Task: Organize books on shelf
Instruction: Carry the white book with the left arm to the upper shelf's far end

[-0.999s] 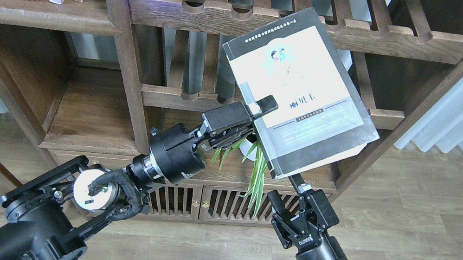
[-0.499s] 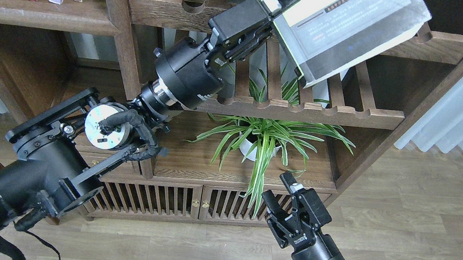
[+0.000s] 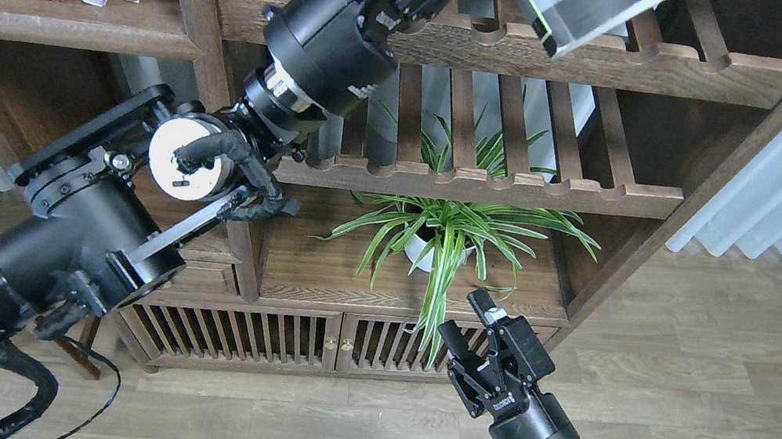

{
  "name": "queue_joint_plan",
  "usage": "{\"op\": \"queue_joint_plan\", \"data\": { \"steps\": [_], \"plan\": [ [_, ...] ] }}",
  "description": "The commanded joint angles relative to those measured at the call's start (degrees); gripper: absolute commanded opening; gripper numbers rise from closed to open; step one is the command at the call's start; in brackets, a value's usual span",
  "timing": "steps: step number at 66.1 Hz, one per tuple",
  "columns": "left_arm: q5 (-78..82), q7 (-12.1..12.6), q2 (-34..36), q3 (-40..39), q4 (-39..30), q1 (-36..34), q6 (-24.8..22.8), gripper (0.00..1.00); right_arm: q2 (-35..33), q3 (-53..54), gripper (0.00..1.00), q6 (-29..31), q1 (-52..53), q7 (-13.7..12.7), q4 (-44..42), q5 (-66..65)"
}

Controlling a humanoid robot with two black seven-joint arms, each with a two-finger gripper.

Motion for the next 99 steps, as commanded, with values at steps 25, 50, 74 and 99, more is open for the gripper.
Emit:
{"op": "queue_joint_plan", "data": {
  "steps": [25,50,74,99],
  "plan": [
    [-0.3,-1.4,0.0,-9.6,-0.1,-9.5,0.0,0.02,0.0,0.1,0.87,-0.6,1.7,0.0,-0.1,-0.1],
    [-0.3,-0.6,0.0,-20.4,-0.1,-20.1,2.5,0.02,0.0,-0.1,0.87,-0.6,2.7,0.0,0.1,0.0],
    [-0.3,3.4,0.0,-30.1,-0.1,-26.5,8.0,0.02,0.0,-1.3,0.87,-0.6,3.7,0.0,0.1,-0.1],
    [-0.3,6.1,0.0,-36.2,-0.1,-28.6,9.6,0.03,0.0,-2.0,0.87,-0.7,4.1,0.0,0.0,-0.1]
  ]
}}
